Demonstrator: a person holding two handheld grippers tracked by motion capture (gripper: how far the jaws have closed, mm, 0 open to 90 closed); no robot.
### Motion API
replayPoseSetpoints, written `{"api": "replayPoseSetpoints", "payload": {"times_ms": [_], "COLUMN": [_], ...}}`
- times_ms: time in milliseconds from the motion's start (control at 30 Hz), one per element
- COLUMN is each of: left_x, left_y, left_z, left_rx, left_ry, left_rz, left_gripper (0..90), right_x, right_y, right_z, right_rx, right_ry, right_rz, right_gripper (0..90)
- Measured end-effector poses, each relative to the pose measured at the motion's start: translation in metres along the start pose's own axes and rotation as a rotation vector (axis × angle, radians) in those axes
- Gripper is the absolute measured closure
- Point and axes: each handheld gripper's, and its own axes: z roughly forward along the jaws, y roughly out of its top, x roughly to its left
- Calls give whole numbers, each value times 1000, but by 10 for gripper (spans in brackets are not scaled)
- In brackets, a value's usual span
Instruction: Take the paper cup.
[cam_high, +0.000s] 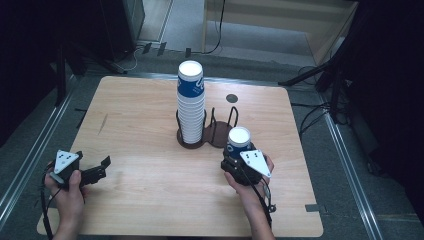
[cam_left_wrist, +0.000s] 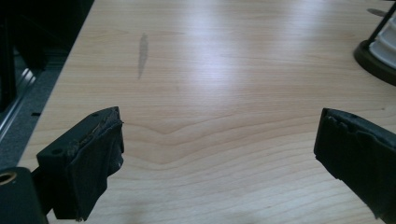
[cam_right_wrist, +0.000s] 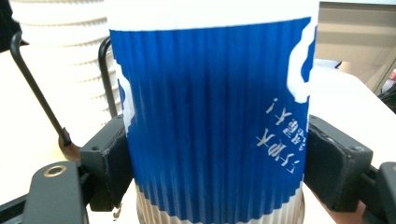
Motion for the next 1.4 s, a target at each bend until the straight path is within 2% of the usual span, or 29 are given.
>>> {"api": "replayPoseSetpoints", "payload": {"times_ms": [133, 200, 333, 400, 500, 533, 567, 700, 767, 867, 967, 1000, 1033, 1067, 1133, 1400], "left_x": [-7, -15, -22, -31, -42, -42, -49, -60, -62, -69, -71, -71, -73, -73, -79, -90], "left_y": [5, 12, 17, 21, 27, 27, 32, 39, 40, 40, 41, 41, 41, 41, 43, 46], "left_z": [-2, -7, -10, -11, -9, -9, -9, -4, -3, 1, 4, 4, 6, 6, 6, 2], "left_rx": [-14, -21, -23, -29, -34, -34, -45, -52, -51, -39, -30, -30, -27, -27, -16, -12], "left_ry": [-24, -33, -47, -72, -86, -86, -108, -146, -155, -193, -228, -228, -249, -249, -277, -342], "left_rz": [-11, 3, 8, -4, 22, 22, 28, 48, 53, 81, 75, 75, 88, 88, 116, 135], "left_gripper": [25, 25, 25, 25, 25, 25, 25, 25, 25, 25, 25, 25, 25, 25, 25, 25], "right_x": [4, 8, 12, 14, 17, 17, 18, 21, 22, 25, 26, 27, 27, 27, 29, 38], "right_y": [-2, -4, -5, -5, -6, -6, -6, -8, -8, -9, -10, -10, -11, -11, -12, -16], "right_z": [0, 1, 2, 2, 1, 1, 1, 1, 1, 1, 1, 1, 2, 2, 3, 3], "right_rx": [5, 11, 15, 16, 17, 17, 15, 15, 16, 14, 13, 15, 13, 13, 19, 18], "right_ry": [7, 13, 19, 26, 28, 28, 27, 24, 26, 24, 26, 28, 26, 26, 24, 24], "right_rz": [-10, -20, -31, -35, -47, -47, -62, -84, -87, -111, -120, -124, -129, -129, -140, -200], "right_gripper": [193, 193, 192, 192, 192, 192, 192, 192, 192, 192, 192, 192, 192, 192, 192, 191]}}
